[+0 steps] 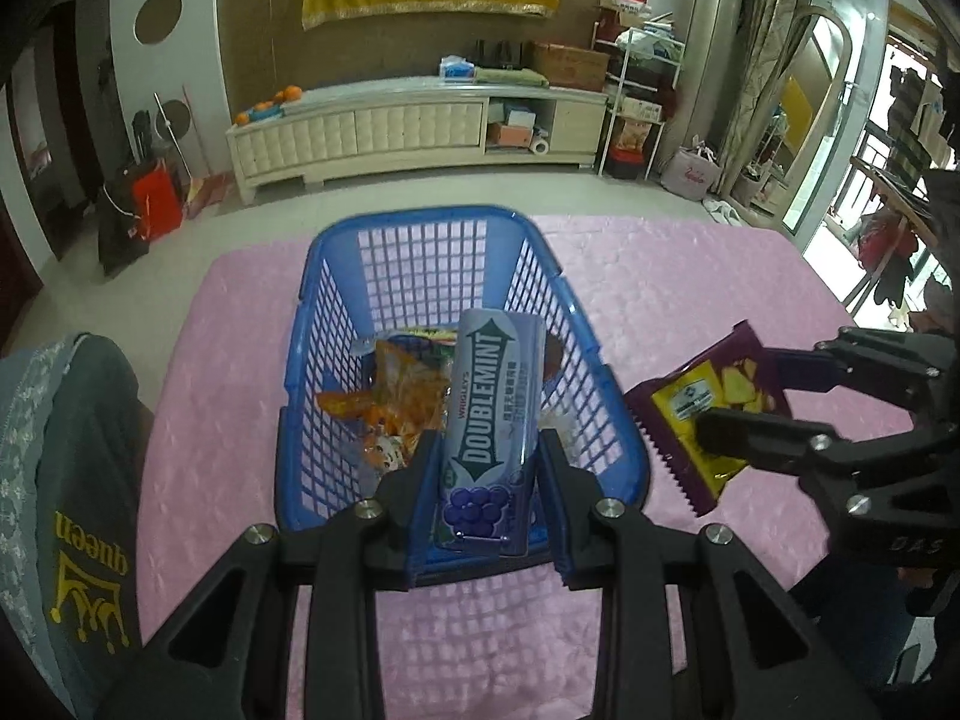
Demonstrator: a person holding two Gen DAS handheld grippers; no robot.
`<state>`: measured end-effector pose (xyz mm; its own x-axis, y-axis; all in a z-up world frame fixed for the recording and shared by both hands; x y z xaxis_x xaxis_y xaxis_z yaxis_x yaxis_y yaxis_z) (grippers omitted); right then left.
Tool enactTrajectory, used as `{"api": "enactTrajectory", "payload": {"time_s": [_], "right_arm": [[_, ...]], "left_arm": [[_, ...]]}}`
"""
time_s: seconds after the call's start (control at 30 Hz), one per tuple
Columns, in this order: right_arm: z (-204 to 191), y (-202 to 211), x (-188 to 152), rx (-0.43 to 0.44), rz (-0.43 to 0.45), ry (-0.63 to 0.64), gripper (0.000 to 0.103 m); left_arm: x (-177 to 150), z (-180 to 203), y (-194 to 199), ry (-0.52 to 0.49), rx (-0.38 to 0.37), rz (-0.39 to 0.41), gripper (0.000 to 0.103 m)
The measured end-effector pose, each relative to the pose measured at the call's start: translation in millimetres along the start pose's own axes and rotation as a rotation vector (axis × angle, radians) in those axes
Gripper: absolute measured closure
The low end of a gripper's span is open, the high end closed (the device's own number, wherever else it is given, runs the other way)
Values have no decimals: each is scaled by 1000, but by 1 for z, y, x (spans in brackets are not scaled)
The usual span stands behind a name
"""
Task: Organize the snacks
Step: 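Carry the gum pack into the basket and open the left gripper while the right carries the chip packet, then lower the chip packet into the basket and open the right gripper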
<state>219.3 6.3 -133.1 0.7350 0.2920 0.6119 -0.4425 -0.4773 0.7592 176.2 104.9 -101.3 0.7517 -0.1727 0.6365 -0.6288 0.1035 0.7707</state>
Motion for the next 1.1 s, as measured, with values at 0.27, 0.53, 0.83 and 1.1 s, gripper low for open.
{"api": "enactTrajectory", "payload": {"time_s": [0.27,0.53,0.83,1.1], "right_arm": [[16,-11,4,-37,-20,-39,52],[24,-19,-1,-39,-46,-75,52],[15,-5,9,-19,-9,-56,52],[3,-1,33,-32,19,-1,52]], "left_arm": [[-1,2,-30,2,-56,-38,73],[-8,12,-38,-29,-82,-60,72],[-3,5,-16,3,-27,-44,43],[5,-17,7,13,55,-14,33]]}}
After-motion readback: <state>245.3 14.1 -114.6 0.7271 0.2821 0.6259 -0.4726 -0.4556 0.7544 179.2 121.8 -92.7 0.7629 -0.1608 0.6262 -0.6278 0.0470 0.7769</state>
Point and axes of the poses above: each gripper's, at about its wrist camera, not at the fingertips, and y roughly against the way its jaws point, z to its right, x to its top, the point moved 7 cm from there along -y, roughly the way its jaws point, and after that the axes turned 10 degrees about -y, right-handed, at the moved point
